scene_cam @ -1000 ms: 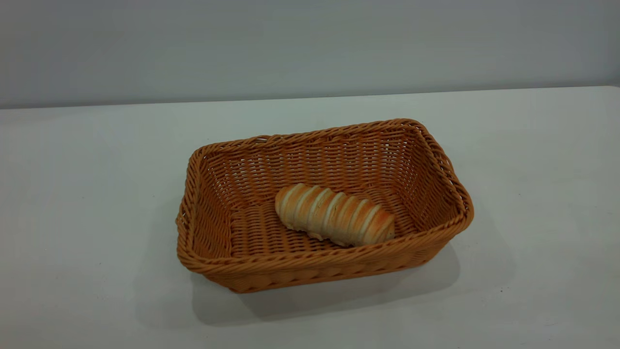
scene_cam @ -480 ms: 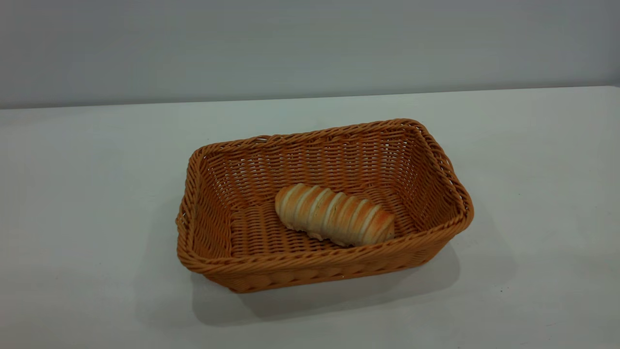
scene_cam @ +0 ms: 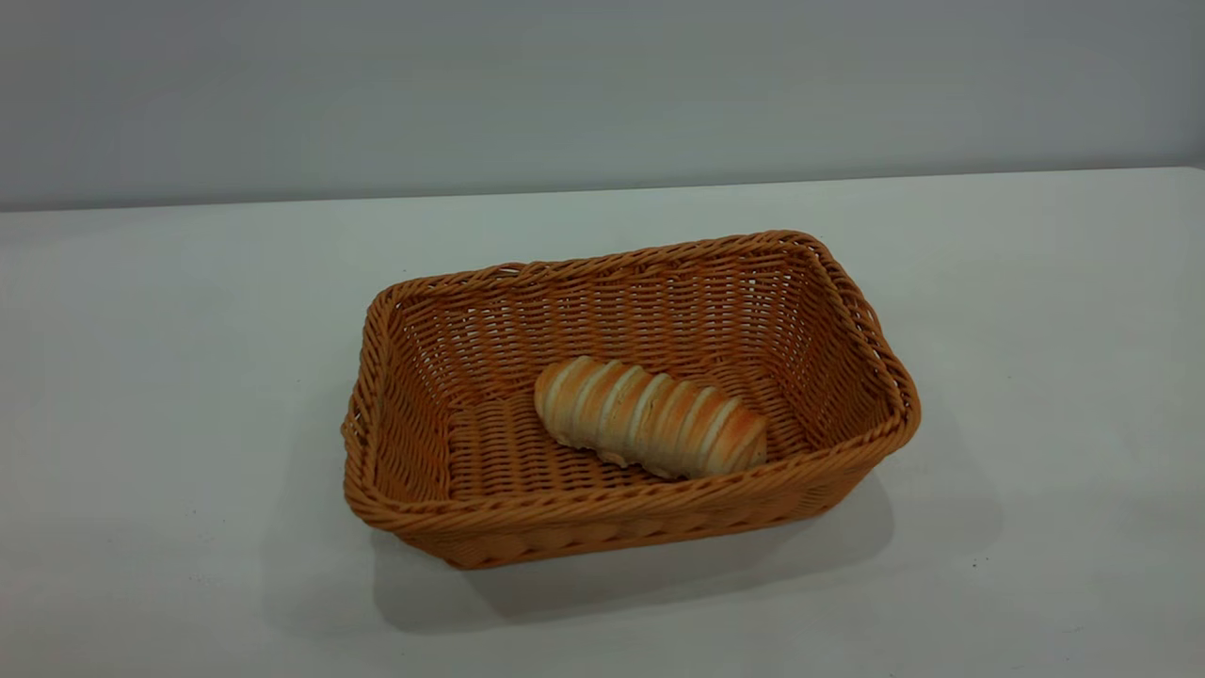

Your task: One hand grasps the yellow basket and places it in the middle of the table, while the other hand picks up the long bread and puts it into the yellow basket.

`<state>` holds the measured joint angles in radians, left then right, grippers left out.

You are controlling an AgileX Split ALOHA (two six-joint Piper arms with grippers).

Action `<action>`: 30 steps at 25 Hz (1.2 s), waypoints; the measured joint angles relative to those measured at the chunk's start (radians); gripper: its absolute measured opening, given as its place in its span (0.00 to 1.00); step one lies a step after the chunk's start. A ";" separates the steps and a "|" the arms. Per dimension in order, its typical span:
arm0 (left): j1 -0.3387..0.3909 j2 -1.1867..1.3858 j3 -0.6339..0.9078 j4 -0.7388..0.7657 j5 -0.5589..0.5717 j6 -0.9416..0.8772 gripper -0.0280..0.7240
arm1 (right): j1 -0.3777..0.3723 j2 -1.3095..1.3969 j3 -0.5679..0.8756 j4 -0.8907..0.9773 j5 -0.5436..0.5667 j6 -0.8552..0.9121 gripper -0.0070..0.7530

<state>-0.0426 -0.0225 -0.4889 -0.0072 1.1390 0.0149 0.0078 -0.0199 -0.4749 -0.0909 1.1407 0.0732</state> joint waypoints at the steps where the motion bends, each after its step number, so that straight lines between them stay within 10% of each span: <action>1: 0.001 0.000 0.000 0.000 0.000 0.000 0.75 | 0.000 0.000 0.000 0.000 0.000 0.000 0.55; 30: 0.032 0.000 0.000 0.000 0.000 -0.001 0.75 | 0.000 0.000 0.000 0.000 0.000 0.000 0.55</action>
<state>-0.0109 -0.0225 -0.4889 -0.0072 1.1390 0.0141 0.0078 -0.0199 -0.4749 -0.0909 1.1407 0.0732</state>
